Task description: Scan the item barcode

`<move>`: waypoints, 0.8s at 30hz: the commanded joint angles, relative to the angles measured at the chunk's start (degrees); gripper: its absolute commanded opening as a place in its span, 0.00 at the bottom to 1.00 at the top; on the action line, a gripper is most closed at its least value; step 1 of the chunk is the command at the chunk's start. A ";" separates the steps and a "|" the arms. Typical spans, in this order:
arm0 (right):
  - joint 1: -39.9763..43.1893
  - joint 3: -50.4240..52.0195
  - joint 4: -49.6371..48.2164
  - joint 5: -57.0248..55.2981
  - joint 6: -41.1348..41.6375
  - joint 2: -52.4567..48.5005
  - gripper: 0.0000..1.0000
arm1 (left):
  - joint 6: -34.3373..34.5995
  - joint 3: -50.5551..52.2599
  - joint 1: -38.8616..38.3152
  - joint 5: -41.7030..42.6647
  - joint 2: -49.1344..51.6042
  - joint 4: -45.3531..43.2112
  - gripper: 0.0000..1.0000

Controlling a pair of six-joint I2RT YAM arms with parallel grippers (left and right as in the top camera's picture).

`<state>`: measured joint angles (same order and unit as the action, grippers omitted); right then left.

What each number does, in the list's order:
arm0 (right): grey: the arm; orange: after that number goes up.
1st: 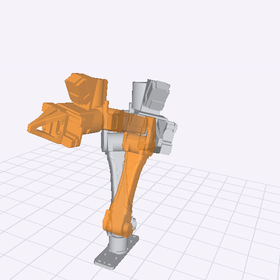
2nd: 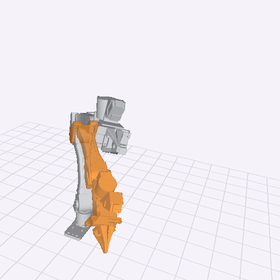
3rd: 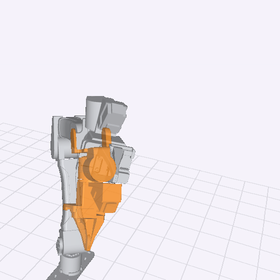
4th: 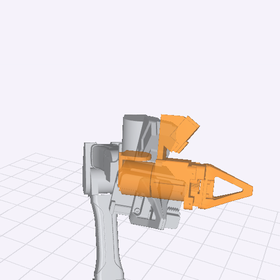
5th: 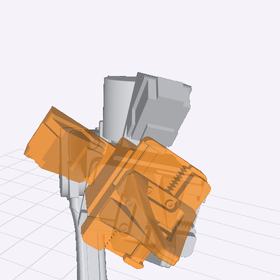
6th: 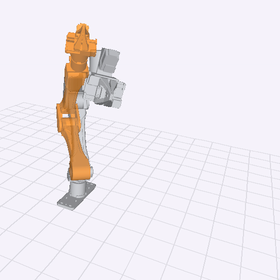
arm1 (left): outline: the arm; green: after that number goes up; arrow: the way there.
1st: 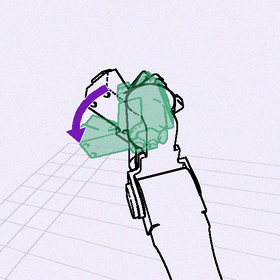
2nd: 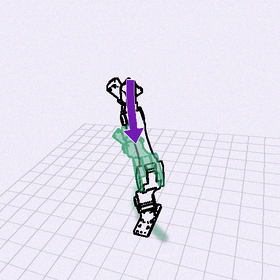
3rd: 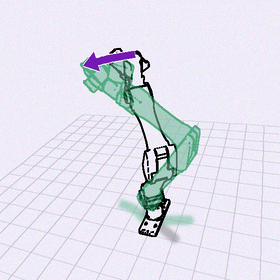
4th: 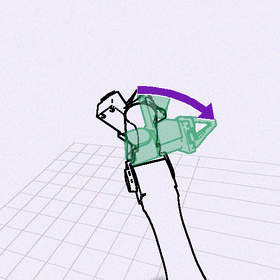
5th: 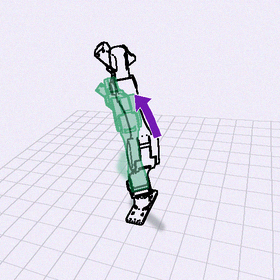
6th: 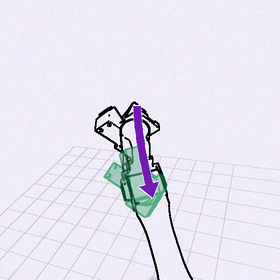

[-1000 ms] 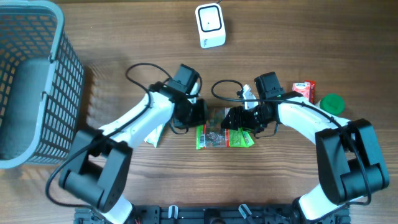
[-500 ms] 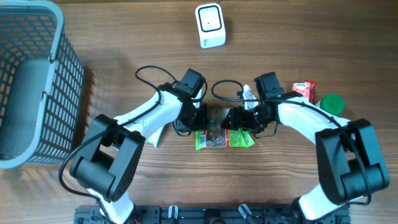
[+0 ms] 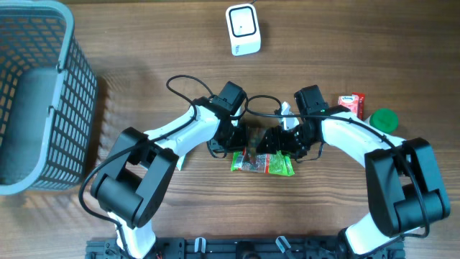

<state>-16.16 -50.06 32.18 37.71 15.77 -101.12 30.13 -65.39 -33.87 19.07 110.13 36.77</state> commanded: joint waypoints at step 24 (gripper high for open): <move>-3.58 3.56 -16.13 5.60 3.28 0.09 0.04 | 0.50 0.81 8.35 -2.73 -5.75 -3.17 0.04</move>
<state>-18.94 -47.05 17.08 39.03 19.22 -101.12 30.33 -65.10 -30.83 19.07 109.67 34.37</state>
